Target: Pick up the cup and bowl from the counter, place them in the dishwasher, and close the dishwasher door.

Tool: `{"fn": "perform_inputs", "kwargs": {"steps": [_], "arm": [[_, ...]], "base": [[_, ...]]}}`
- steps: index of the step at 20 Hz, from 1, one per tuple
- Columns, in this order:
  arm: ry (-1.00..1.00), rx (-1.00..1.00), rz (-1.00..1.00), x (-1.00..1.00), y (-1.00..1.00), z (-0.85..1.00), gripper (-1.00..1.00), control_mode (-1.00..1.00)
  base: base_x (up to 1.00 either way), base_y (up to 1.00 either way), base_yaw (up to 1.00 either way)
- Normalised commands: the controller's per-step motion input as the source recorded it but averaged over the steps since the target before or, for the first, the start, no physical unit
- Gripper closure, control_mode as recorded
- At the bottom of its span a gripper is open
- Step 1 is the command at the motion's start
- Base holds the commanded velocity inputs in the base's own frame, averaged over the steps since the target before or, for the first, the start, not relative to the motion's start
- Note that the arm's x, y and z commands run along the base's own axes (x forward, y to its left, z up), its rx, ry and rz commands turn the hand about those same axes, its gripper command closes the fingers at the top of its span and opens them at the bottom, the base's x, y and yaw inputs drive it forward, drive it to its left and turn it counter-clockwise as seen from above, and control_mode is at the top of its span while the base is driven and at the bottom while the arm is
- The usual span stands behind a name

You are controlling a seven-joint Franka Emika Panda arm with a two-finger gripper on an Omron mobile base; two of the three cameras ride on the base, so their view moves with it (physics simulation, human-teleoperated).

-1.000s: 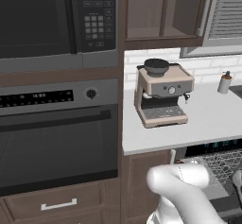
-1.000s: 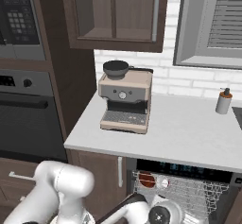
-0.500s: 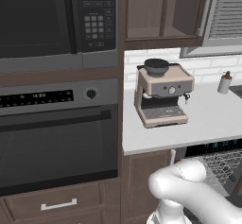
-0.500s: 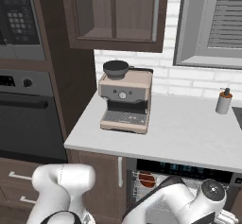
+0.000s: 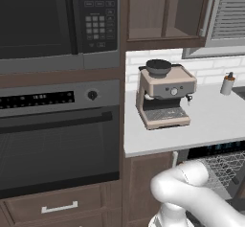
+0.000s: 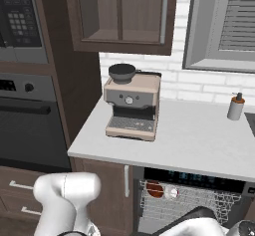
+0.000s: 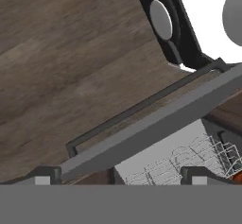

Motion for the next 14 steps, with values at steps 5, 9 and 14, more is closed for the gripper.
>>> {"fn": "perform_inputs", "kwargs": {"steps": [5, 9, 14], "arm": [[0.0, -0.07, 0.06, -1.0, 0.06, -1.0, -1.0, -1.0], [0.0, -0.06, 0.09, -0.94, 0.44, -1.0, -1.0, -1.0], [-0.08, -0.01, 0.19, -0.1, 0.2, -1.0, -1.0, -1.0]], "base": [[0.0, 0.0, 0.0], [0.0, 0.0, 0.0], [0.0, 0.0, 0.0]]}}
